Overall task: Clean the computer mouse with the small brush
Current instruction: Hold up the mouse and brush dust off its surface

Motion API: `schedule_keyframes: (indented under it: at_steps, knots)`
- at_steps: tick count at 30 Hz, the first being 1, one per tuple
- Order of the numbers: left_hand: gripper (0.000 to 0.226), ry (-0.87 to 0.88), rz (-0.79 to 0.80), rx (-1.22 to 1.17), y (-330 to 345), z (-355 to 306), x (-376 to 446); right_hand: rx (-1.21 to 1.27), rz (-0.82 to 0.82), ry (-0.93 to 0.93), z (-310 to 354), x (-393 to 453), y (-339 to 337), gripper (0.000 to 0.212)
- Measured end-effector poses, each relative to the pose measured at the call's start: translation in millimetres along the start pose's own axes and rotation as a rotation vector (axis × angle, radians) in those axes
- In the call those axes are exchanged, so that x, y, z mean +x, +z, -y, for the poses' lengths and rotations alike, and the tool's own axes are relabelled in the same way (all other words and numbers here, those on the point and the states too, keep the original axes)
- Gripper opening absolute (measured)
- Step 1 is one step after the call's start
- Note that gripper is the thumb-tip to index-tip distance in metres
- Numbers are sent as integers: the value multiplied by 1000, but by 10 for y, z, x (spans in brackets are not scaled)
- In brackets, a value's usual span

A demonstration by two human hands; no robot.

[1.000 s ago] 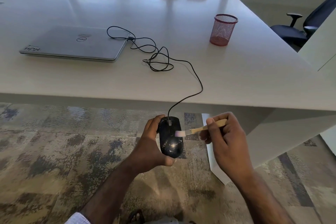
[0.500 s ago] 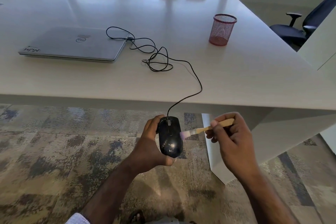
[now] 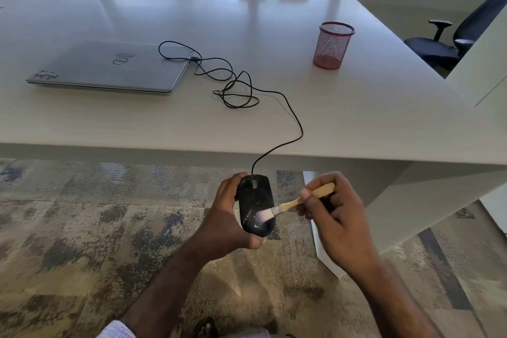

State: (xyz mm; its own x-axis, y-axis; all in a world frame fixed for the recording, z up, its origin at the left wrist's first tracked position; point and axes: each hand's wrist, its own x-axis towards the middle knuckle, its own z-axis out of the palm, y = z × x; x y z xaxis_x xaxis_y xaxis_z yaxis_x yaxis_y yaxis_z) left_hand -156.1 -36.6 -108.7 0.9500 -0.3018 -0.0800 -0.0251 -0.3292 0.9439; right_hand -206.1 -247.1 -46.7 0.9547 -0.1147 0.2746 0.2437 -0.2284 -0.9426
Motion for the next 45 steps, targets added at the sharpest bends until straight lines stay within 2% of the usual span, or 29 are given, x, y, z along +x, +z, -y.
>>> schedule_keyframes:
  at_steps: [4, 9, 14, 19, 24, 26, 29, 33, 36, 40, 42, 45]
  knots:
    - [120, -2, 4, 3, -10, -7, -7, -63, -110, -104, 92, -18, 56, 7]
    - [122, -1, 10, -6, -7, 5, -11, -148, 19, -136, 106, -55, 171, 14]
    - [124, -7, 17, -4, -16, 28, -10, -176, -71, -160, 140, -65, 173, 7]
    - [122, 4, 11, 4, 1, 50, 11, -197, 91, -145, 99, -110, 210, 17]
    - [123, -14, 11, 2, -23, 58, 12, -195, -37, -175, 122, -117, 156, 5]
    - [123, -11, 11, 3, -28, 65, 14, -146, -9, -193, 118, -120, 163, 8]
    - [123, -7, 5, 5, -31, 69, 15, -205, 51, -175, 87, -124, 162, 14]
    - [123, -6, 9, -8, -38, 79, 18, -201, -60, -192, 90, -89, 116, 18]
    - [121, -3, 16, -10, -34, 87, 18, -161, -109, -182, 96, -31, 83, 4]
    - [120, 2, 11, -14, -34, 101, 23, -181, 36, -153, 36, 2, 7, 1]
    - [118, 6, 9, -18, -34, 97, 22, -170, 88, -144, 32, -1, -35, 6]
    - [120, 4, 14, -10, -28, 98, 24, -146, 24, -146, 57, 18, -96, 8]
